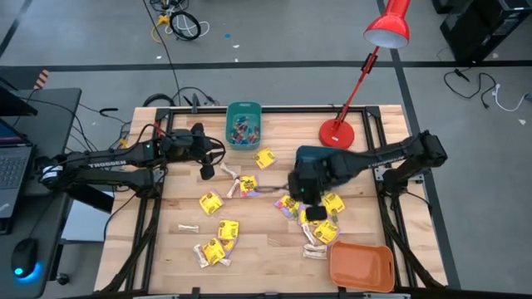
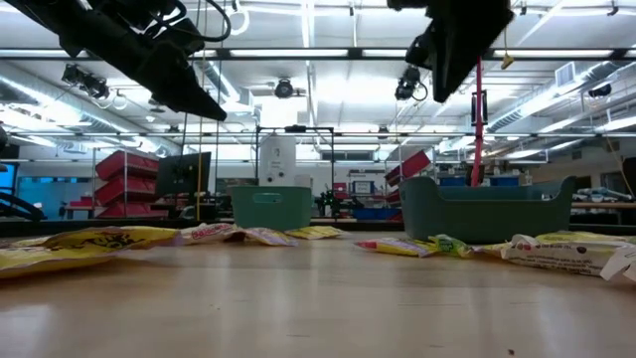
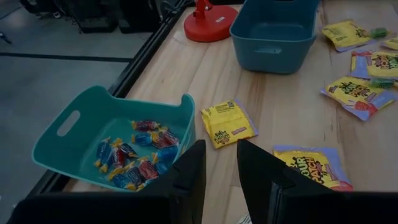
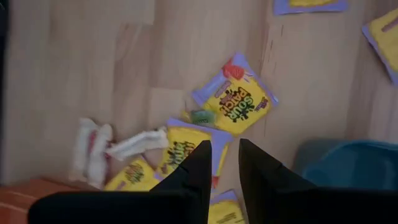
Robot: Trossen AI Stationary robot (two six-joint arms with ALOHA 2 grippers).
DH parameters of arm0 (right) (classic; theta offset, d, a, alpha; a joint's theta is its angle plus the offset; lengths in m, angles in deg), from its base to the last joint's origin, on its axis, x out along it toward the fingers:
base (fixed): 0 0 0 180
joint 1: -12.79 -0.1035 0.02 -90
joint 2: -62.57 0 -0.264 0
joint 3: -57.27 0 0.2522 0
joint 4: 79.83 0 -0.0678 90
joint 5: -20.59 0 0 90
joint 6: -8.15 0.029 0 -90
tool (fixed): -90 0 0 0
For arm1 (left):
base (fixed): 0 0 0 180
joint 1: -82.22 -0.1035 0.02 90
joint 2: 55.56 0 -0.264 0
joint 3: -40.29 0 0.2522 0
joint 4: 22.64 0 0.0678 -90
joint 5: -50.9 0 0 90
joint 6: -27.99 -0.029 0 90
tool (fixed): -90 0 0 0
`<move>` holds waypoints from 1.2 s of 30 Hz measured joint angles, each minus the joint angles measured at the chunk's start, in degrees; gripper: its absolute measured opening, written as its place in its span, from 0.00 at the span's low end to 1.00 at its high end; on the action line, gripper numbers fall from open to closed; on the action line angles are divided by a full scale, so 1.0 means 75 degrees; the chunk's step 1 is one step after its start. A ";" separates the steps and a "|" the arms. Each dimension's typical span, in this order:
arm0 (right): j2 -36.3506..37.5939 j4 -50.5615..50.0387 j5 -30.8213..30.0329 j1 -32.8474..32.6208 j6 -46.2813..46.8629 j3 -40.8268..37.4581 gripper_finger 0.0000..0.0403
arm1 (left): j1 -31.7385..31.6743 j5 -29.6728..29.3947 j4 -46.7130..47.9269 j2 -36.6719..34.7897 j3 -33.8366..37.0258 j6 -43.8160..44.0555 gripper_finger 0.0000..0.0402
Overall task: Sort candy
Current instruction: Put the green candy into the green bin
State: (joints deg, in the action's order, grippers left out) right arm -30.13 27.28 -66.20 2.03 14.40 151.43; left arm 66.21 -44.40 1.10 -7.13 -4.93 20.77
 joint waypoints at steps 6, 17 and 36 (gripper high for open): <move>-0.0002 0.0718 -0.1079 -0.0851 -0.0492 -0.0637 0.20 | 0.0000 0.0000 0.0061 0.0074 0.0003 0.0042 0.23; 0.0003 0.2738 -0.2059 -0.1456 0.1257 -0.1843 0.31 | 0.0000 0.0290 0.0015 0.0479 0.0006 0.0379 0.23; -0.0003 0.4973 -0.3163 -0.1929 0.2905 -0.3428 0.37 | 0.0003 0.0341 0.0144 0.0699 0.0006 0.0402 0.23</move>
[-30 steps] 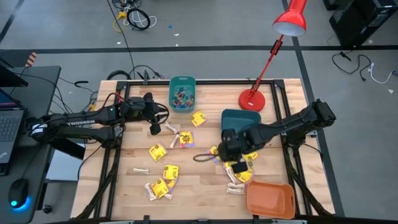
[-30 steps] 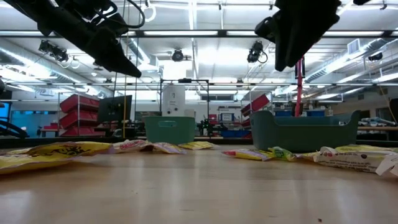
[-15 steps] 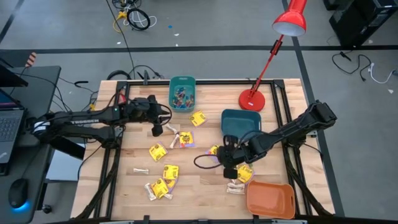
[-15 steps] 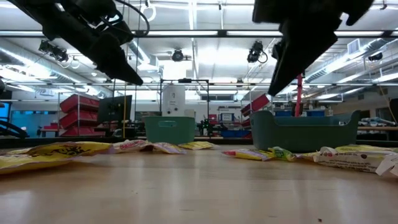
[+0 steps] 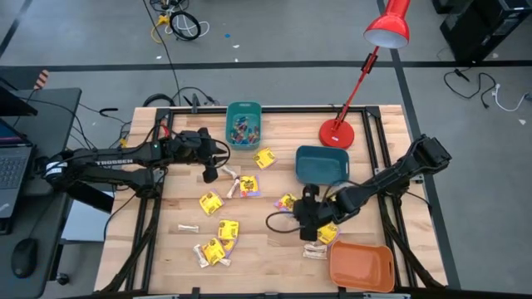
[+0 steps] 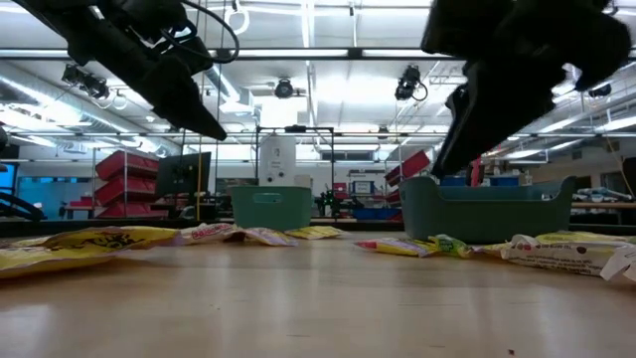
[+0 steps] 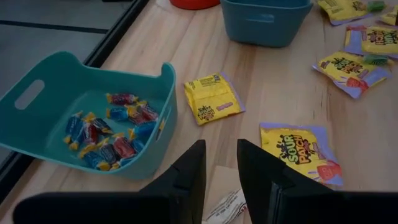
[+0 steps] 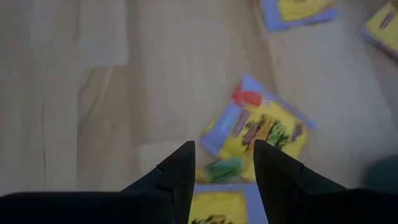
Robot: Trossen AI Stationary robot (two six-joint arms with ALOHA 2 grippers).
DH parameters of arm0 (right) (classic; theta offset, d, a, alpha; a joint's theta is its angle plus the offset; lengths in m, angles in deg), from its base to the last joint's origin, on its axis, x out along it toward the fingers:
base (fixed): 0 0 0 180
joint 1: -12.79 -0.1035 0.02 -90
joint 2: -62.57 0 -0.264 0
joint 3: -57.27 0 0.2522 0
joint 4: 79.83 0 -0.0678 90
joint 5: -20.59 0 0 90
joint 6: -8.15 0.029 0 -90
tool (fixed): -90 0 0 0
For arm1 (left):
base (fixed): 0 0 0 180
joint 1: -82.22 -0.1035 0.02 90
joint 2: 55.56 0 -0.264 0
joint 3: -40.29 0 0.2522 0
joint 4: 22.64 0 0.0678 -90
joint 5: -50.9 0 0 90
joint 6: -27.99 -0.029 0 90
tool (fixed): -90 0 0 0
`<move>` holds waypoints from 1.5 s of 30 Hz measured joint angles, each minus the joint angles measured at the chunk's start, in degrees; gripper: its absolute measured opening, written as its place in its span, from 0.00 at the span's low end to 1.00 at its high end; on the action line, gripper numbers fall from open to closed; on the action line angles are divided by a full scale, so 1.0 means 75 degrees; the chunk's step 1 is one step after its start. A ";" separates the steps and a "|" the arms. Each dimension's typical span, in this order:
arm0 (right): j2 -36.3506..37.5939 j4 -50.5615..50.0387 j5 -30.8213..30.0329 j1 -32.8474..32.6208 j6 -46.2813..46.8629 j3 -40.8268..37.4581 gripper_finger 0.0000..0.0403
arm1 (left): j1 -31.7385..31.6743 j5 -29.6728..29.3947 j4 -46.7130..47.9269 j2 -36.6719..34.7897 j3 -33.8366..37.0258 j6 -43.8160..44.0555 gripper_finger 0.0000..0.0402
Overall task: Sort candy
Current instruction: Put the green candy into the green bin
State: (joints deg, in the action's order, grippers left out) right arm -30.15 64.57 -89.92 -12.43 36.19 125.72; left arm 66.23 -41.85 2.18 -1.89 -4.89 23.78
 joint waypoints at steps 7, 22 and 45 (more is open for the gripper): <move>-0.0478 0.0733 -0.0295 -0.0162 0.0120 -0.0279 0.37 | 0.0000 0.0000 0.0053 -0.0003 -0.0003 0.0049 0.23; -0.1309 0.1067 -0.0596 -0.0220 0.0427 -0.0198 0.36 | 0.0003 -0.0006 0.0071 -0.0003 -0.0003 0.0287 0.23; -0.1367 -0.0902 -0.0689 -0.0252 0.1266 0.0601 0.35 | 0.0003 -0.0035 0.0039 -0.0003 -0.0003 0.0455 0.23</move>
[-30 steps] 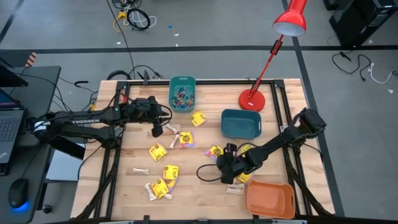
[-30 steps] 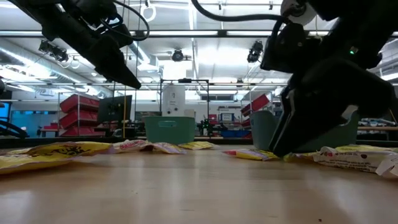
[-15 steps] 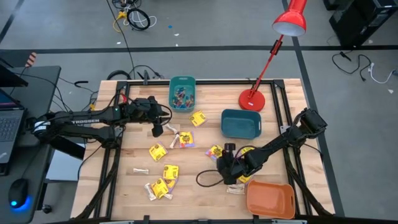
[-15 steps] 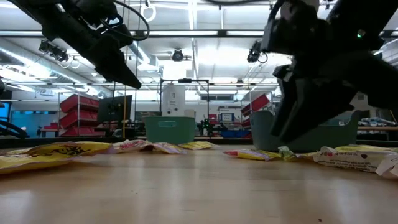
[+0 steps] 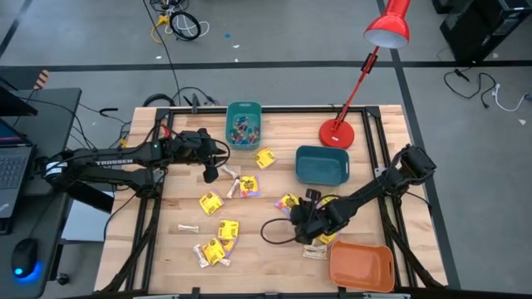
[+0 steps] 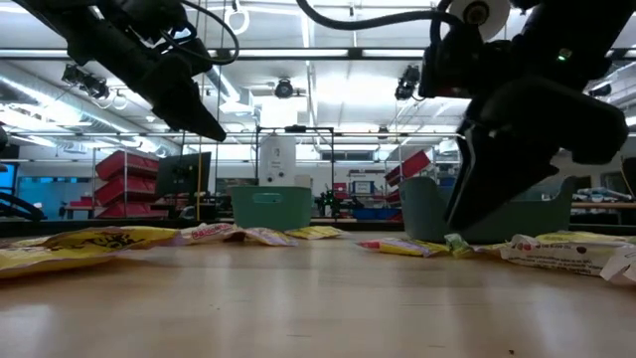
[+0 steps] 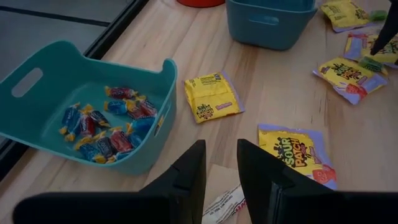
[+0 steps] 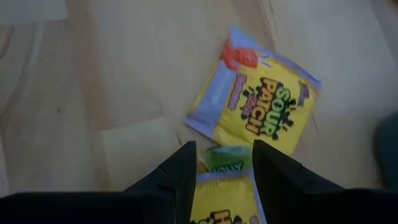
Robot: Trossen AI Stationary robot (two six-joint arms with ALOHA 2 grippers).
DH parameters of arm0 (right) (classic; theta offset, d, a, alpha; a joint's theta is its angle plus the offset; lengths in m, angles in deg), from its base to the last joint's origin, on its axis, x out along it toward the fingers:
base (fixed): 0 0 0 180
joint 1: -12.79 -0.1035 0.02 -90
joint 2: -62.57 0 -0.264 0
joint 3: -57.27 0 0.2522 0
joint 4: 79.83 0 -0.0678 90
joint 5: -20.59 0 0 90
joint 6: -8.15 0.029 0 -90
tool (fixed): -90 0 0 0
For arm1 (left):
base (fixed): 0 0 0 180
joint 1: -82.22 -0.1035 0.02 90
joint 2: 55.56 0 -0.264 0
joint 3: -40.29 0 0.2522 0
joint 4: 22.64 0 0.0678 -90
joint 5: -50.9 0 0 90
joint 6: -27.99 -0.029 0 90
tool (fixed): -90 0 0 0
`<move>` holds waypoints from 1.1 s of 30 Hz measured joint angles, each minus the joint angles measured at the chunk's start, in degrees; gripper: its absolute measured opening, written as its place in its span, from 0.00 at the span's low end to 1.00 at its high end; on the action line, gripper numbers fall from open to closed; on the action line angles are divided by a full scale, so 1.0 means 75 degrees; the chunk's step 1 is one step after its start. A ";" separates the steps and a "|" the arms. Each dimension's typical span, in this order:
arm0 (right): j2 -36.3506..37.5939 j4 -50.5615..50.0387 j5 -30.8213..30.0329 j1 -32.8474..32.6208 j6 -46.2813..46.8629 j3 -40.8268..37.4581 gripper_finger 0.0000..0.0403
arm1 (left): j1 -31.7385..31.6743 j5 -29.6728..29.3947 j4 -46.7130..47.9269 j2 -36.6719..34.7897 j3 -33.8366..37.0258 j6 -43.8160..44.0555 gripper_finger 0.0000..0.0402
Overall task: Sort candy
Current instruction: Put the green candy into the green bin
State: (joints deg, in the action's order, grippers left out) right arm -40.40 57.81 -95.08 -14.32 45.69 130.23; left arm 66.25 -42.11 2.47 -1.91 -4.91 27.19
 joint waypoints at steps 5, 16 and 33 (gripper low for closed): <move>-0.0127 -0.0114 0.0225 0.0049 0.0047 -0.0020 0.38 | 0.0003 0.0003 0.0017 -0.0001 0.0000 0.0000 0.23; -0.0343 -0.0054 0.0175 0.0172 -0.0419 -0.0023 0.54 | 0.0032 -0.0003 0.0012 -0.0003 -0.0003 -0.0035 0.23; -0.0475 0.0073 0.0807 0.0487 -0.0606 0.0003 0.53 | 0.0044 0.0000 0.0026 -0.0003 -0.0003 -0.0052 0.23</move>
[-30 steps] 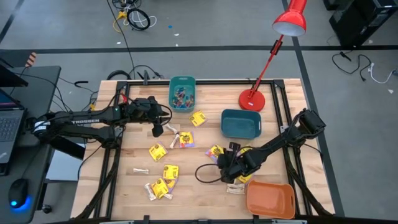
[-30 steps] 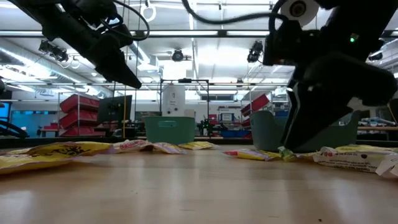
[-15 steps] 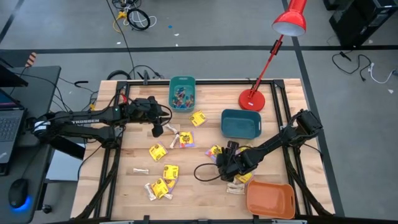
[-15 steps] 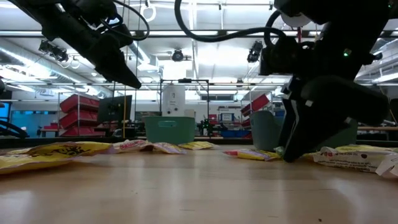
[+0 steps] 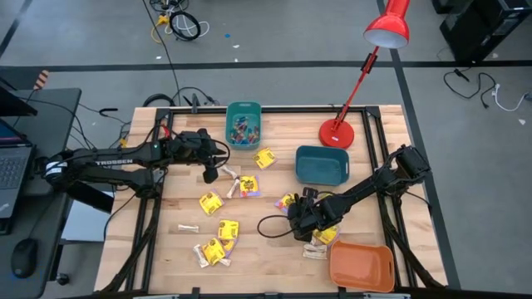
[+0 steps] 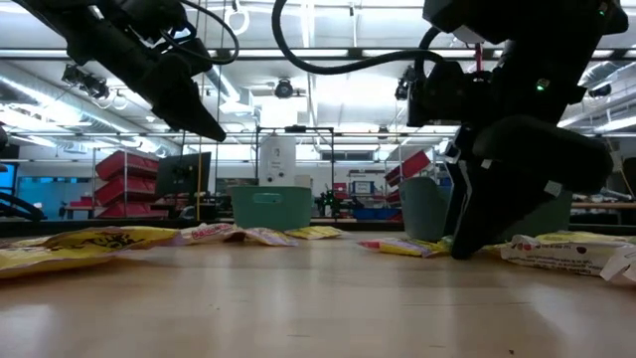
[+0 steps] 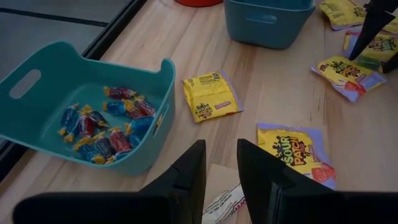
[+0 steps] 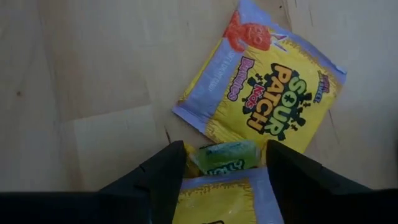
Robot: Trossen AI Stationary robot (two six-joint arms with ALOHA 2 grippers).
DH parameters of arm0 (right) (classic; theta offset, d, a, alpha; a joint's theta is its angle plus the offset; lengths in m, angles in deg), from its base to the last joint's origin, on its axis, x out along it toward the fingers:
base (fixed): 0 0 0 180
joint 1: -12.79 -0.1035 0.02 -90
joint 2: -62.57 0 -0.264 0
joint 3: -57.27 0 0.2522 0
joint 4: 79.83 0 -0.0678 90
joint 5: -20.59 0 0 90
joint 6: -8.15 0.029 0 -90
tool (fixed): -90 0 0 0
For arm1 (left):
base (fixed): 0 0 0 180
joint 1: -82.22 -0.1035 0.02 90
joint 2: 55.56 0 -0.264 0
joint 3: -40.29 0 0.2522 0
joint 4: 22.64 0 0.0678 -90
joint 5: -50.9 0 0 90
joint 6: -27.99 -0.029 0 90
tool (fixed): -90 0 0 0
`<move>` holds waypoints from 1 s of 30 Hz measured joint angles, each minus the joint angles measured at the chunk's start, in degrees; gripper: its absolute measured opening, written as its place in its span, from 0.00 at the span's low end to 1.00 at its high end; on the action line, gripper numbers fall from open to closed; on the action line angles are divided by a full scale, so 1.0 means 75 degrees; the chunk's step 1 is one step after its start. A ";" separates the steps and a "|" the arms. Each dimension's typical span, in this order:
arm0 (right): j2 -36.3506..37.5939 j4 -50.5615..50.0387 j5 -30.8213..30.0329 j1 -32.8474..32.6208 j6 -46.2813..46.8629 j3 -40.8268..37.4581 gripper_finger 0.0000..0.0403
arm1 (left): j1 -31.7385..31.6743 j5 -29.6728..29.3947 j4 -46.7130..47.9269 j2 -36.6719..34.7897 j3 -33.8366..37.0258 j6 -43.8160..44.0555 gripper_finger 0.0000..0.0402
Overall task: Sort candy
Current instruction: Put the green candy into the green bin
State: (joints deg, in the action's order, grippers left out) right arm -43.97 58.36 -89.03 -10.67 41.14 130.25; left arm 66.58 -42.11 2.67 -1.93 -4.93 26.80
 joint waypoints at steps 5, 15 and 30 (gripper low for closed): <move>-0.0009 0.0029 0.0107 0.0000 -0.0006 0.0000 0.43 | 0.0000 0.0000 0.0012 0.0000 0.0000 0.0000 0.23; -0.0015 0.0003 0.0187 -0.0003 0.0008 -0.0009 0.29 | 0.0000 0.0000 0.0012 0.0000 0.0000 0.0000 0.23; 0.0333 -0.0893 0.0059 0.0005 0.0004 0.0561 0.29 | 0.0000 0.0001 0.0019 0.0000 0.0000 -0.0003 0.23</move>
State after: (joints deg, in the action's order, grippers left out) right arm -41.47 51.66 -88.59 -10.64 41.17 134.46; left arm 66.58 -42.10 2.81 -1.93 -4.93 26.78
